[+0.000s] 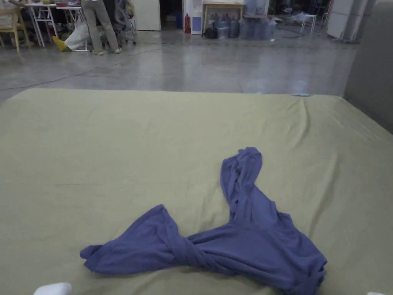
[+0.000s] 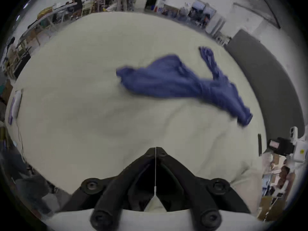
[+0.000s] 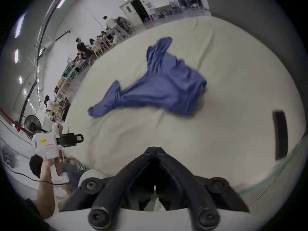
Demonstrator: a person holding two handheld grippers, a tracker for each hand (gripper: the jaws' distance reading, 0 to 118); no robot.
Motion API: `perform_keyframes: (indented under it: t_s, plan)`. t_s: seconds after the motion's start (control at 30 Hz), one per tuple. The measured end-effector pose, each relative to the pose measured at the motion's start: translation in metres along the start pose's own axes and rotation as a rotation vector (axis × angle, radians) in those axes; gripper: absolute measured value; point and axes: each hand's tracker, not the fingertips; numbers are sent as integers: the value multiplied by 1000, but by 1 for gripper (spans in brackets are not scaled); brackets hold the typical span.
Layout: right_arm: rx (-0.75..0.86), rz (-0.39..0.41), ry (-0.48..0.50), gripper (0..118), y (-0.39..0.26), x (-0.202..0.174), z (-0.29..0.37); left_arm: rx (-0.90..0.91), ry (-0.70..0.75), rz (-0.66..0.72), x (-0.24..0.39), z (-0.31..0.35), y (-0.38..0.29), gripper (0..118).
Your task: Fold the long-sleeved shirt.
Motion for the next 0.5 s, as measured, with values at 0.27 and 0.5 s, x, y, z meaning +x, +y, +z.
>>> perform_keyframes:
  t_s: [0.27, 0.5]
  plan:
    - [-17, 103, -5, 0, -11, -22, 0, 80, -103, 24, 29, -2, 77, 69]
    - [-38, 42, 40, 0, -8, -17, -20, 105, 10, 58, 76, -98, 228, 116]
